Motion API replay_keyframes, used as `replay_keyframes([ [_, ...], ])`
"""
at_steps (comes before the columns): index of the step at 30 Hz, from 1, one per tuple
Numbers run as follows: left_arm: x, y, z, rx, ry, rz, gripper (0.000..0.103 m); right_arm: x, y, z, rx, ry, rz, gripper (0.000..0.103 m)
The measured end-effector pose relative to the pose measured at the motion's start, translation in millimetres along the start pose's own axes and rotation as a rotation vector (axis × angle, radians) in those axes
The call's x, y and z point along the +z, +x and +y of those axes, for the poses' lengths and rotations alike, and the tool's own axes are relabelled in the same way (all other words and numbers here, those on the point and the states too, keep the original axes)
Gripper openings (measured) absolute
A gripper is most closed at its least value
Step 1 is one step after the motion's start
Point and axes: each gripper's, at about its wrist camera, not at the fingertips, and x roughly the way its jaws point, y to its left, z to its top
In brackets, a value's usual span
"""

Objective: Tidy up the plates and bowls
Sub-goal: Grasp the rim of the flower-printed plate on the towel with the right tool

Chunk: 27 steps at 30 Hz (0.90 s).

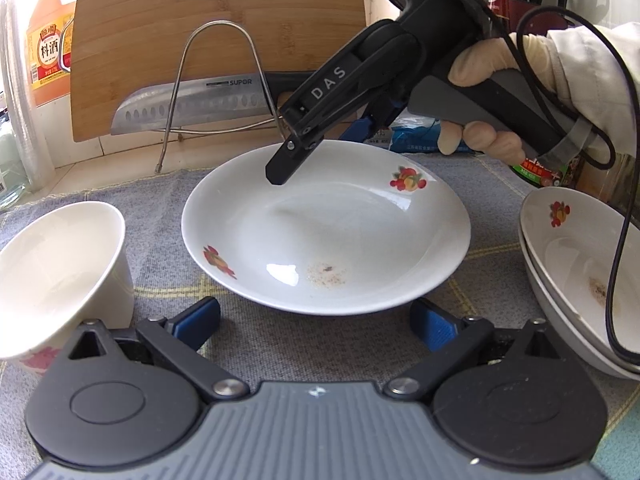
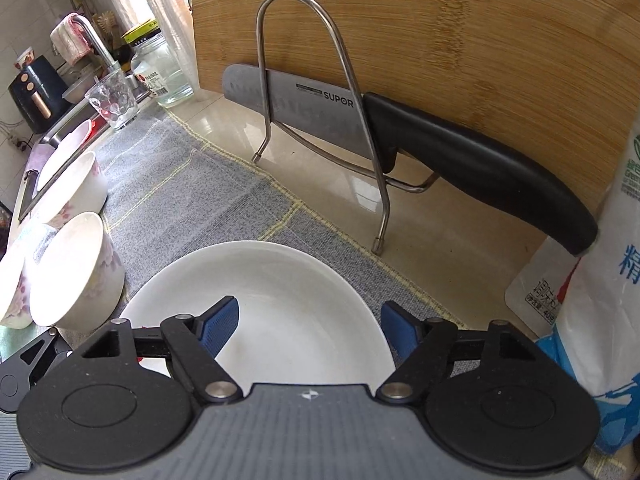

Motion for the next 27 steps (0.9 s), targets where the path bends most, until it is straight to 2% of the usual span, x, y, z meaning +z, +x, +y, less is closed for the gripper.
replay_keyframes([
  [15, 0.8, -2.4, -2.0, 0.005, 0.058, -0.011, 0.101, -8.3, -5.3, 5.0, 0.042, -0.035, 0.068, 0.080],
  [27, -0.1, -3.3, -2.2, 0.009, 0.077, -0.014, 0.102, -6.9, -4.0, 3.1, 0.065, -0.017, 0.056, 0.081],
])
